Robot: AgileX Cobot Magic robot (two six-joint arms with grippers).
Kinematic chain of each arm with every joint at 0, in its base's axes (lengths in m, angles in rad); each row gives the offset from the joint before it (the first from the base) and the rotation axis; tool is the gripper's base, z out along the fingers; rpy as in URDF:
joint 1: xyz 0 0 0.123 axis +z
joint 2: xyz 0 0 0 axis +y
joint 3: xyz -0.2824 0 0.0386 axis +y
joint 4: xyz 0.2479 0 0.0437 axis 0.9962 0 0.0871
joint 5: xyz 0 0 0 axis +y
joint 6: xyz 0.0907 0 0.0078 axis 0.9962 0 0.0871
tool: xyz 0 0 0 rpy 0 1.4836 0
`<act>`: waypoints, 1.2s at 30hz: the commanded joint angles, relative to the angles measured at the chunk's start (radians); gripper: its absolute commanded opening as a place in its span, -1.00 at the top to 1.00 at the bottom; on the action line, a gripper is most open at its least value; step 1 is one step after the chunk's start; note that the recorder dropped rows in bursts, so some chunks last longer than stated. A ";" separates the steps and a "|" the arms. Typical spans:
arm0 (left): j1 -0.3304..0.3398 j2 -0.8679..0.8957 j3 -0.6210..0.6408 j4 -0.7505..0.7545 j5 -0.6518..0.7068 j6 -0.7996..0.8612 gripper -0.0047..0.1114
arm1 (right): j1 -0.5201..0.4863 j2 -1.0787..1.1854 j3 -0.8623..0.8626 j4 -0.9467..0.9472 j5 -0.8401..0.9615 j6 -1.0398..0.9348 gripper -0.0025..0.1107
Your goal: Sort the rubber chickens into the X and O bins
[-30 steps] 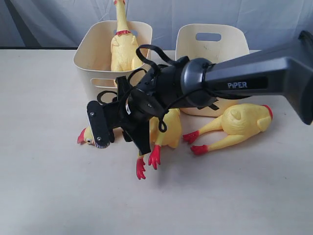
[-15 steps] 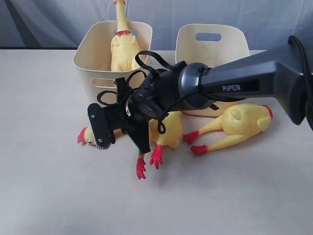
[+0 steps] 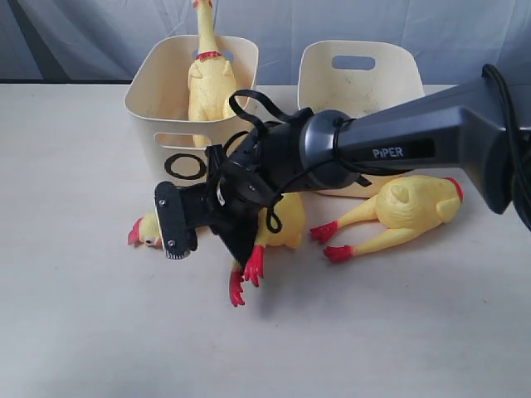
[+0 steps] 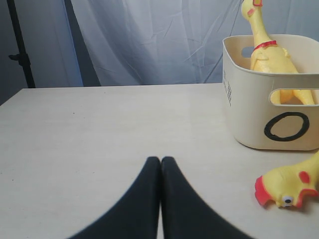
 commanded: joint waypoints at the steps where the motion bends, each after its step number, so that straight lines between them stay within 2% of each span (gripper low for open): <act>1: -0.002 -0.002 -0.001 -0.006 -0.007 -0.004 0.92 | 0.034 -0.032 0.003 0.011 -0.035 0.004 0.51; 4: -0.002 -0.002 -0.001 -0.006 -0.007 -0.004 0.92 | 0.058 -0.041 0.003 0.011 -0.048 0.004 0.11; 6: -0.002 -0.002 -0.001 -0.006 -0.007 -0.004 0.92 | 0.072 -0.039 0.003 0.004 -0.079 0.004 0.01; 12: -0.002 -0.002 -0.001 -0.006 -0.007 -0.004 0.92 | 0.081 -0.033 -0.010 -0.030 -0.180 0.004 0.17; 23: -0.002 -0.002 -0.001 -0.006 -0.007 -0.004 0.92 | 0.081 0.061 -0.160 -0.004 -0.030 0.013 0.21; 30: -0.002 -0.002 -0.001 -0.006 -0.007 -0.004 0.92 | 0.081 0.092 -0.184 0.043 0.100 0.013 0.21; 32: -0.002 -0.002 -0.001 -0.006 -0.007 -0.004 0.92 | 0.081 0.092 -0.184 0.047 0.113 0.013 0.19; 36: -0.002 -0.002 -0.001 -0.006 -0.007 -0.004 0.92 | 0.081 0.094 -0.184 0.056 0.112 0.013 0.00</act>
